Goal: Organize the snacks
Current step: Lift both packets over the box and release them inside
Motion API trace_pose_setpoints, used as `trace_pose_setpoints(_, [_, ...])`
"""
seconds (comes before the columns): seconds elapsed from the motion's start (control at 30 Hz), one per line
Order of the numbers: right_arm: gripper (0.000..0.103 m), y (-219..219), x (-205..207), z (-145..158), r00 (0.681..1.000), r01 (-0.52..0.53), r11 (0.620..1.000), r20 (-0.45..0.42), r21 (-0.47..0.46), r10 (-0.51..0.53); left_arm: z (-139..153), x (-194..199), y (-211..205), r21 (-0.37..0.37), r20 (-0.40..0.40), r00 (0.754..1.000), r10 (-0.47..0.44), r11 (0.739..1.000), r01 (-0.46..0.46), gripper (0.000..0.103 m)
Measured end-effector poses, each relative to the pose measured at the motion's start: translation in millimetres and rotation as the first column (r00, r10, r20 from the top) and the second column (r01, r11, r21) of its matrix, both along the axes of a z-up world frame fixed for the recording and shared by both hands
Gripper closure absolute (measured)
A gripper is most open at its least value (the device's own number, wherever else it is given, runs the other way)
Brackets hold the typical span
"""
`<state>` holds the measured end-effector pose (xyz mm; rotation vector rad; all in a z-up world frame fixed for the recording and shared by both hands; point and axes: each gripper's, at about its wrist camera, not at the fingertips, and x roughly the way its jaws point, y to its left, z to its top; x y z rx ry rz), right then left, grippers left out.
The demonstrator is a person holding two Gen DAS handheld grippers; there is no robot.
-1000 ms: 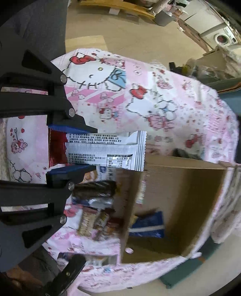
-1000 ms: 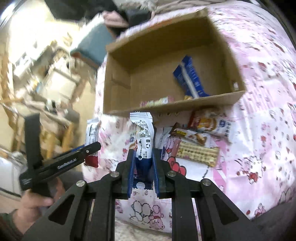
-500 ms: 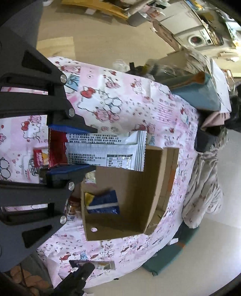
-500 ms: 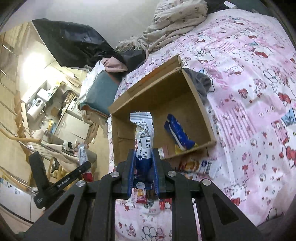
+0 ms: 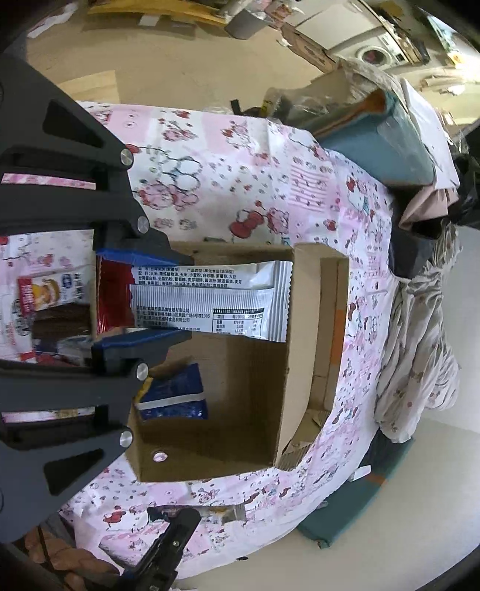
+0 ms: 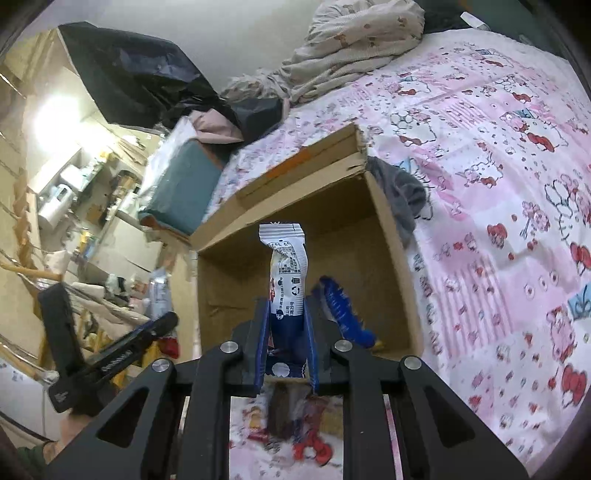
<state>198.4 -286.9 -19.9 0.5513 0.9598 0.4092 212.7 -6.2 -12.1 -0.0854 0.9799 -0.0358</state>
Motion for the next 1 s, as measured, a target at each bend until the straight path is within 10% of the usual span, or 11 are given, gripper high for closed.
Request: trace_pose_setpoints(1.0, [0.081, 8.9, 36.1, -56.2, 0.992, -0.017, 0.991, -0.124, -0.131, 0.000, -57.7, 41.4, -18.9, 0.022, -0.029, 0.998, -0.053, 0.998, 0.054, 0.076])
